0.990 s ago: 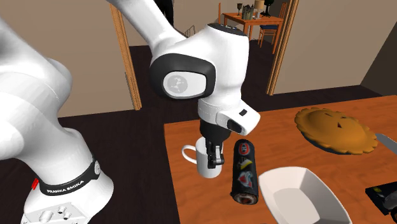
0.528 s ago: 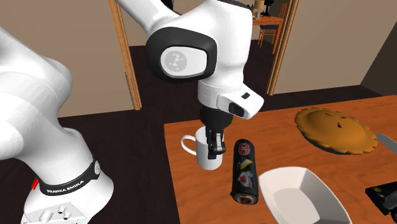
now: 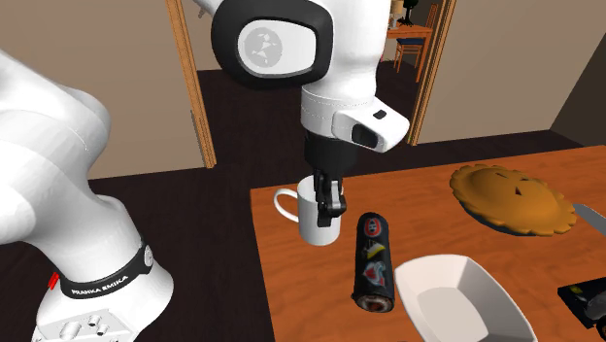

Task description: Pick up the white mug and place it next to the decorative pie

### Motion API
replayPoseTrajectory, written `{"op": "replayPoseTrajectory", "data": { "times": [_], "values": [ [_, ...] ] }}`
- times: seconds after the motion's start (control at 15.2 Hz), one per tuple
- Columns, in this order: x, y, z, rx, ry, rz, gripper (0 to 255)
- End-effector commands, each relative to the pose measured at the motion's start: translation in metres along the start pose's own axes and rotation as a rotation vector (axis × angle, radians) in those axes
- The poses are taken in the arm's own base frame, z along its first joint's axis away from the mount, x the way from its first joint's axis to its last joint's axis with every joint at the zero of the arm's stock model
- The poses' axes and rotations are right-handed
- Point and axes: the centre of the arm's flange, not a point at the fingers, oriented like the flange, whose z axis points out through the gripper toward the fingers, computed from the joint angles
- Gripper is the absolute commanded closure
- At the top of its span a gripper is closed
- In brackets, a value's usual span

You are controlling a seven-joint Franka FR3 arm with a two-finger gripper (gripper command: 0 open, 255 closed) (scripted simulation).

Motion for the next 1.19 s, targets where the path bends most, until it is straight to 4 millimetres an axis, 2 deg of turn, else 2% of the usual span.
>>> {"op": "replayPoseTrajectory", "data": {
  "times": [0.0, 0.07, 1.12],
  "values": [
    [0.001, 0.0, -0.011, 0.0, -0.001, 0.0, 255],
    [0.0, 0.0, -0.012, 0.0, -0.001, 0.0, 255],
    [0.142, -0.157, -0.018, 0.0, -0.001, 0.0, 255]
  ]
}}
